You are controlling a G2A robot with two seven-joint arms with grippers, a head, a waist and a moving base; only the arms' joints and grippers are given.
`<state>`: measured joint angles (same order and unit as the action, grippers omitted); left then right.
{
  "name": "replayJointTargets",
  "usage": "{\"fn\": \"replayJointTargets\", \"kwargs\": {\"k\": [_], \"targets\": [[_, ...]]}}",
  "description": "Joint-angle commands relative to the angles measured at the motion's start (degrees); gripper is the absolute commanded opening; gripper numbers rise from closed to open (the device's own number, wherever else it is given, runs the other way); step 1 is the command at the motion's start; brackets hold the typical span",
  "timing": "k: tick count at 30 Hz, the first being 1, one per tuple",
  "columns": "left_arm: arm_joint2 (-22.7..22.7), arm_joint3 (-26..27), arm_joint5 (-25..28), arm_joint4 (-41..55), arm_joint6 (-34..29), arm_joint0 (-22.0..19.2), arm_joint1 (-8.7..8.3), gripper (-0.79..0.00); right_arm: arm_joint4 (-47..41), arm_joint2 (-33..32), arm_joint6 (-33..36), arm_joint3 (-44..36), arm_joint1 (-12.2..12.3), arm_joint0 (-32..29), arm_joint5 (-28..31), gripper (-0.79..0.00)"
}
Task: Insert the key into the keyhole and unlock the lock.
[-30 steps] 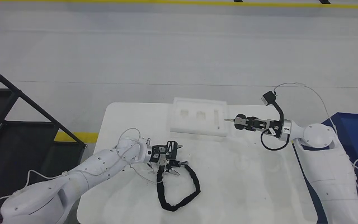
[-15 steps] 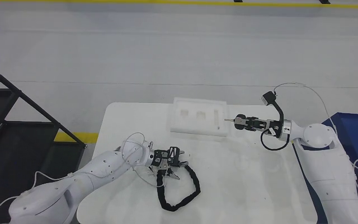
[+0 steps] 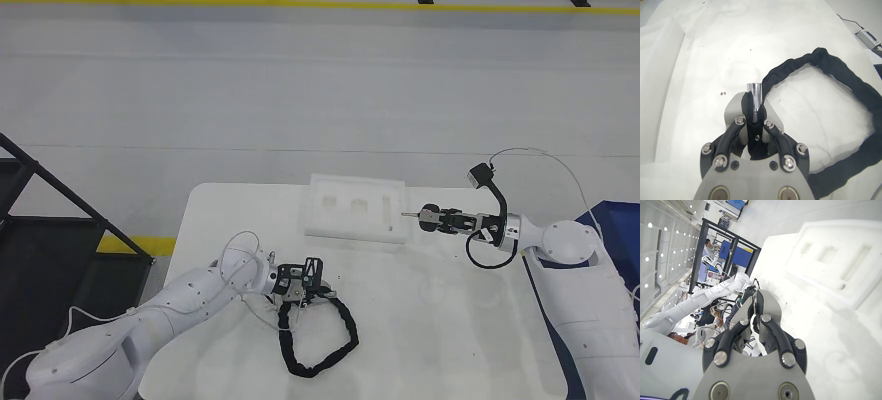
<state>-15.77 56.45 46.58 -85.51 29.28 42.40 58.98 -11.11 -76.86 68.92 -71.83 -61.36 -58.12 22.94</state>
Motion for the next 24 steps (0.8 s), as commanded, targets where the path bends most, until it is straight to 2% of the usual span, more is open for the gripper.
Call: {"fn": "replayJointTargets", "kwargs": {"k": [1,7,15,20,24], "targets": [[-0.5,0.1,0.9,0.6,1.0,0.0,0.02,-0.785,0.0,0.0,0.0,0.0,0.0,0.0,0.0,-0.785],[-3.0,2.1,2.7,0.7,6.8,-0.2,-0.91,-0.785,0.0,0.0,0.0,0.0,0.0,0.0,0.0,-0.785],[-8.2,8.9,2.6,0.3,15.5,1.5,-4.01,-0.785,0.0,0.0,0.0,0.0,0.0,0.0,0.0,-0.785],[-12.0,13.8,1.6,1.1,17.9,3.5,-5.88,-0.785,4.2,2.1,4.3,-6.7,0.5,-1.1,-4.7,-0.785],[-14.7,18.2,0.4,1.4,19.0,4.7,-6.87,-0.785,4.0,1.3,6.3,-12.9,1.1,-2.7,-8.1,-0.785]]}}
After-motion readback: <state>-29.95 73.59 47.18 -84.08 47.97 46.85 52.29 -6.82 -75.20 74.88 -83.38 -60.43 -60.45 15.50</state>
